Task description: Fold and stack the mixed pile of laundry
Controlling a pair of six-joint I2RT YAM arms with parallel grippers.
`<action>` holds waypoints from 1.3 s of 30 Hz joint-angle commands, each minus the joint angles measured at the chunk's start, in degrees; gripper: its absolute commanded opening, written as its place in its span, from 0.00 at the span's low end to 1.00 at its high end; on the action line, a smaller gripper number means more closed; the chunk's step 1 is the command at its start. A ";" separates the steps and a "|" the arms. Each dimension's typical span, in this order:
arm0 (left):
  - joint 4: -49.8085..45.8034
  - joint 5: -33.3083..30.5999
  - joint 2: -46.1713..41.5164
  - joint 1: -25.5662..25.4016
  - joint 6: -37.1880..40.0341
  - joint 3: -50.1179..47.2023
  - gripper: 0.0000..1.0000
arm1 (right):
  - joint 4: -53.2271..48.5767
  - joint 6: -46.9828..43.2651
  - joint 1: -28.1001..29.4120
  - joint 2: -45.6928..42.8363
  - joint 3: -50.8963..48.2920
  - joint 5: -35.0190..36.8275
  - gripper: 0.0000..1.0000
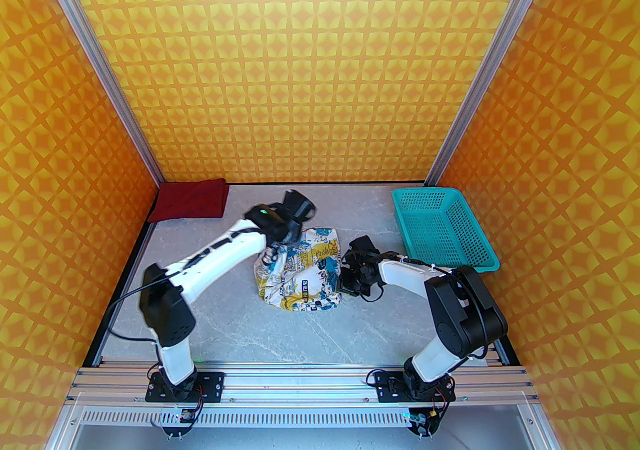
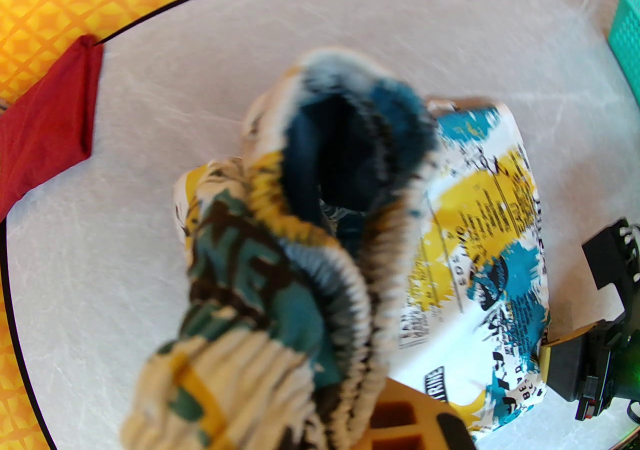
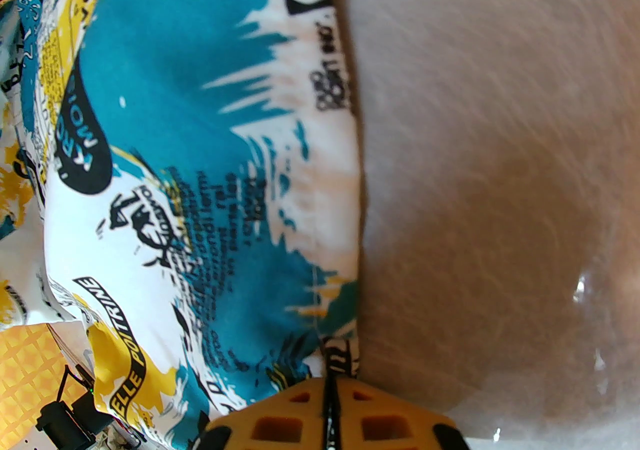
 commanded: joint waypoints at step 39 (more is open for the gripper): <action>36.90 16.65 -18.53 -4.48 -18.54 -31.38 0.46 | -0.48 -0.94 -3.86 -24.65 -6.74 0.87 0.40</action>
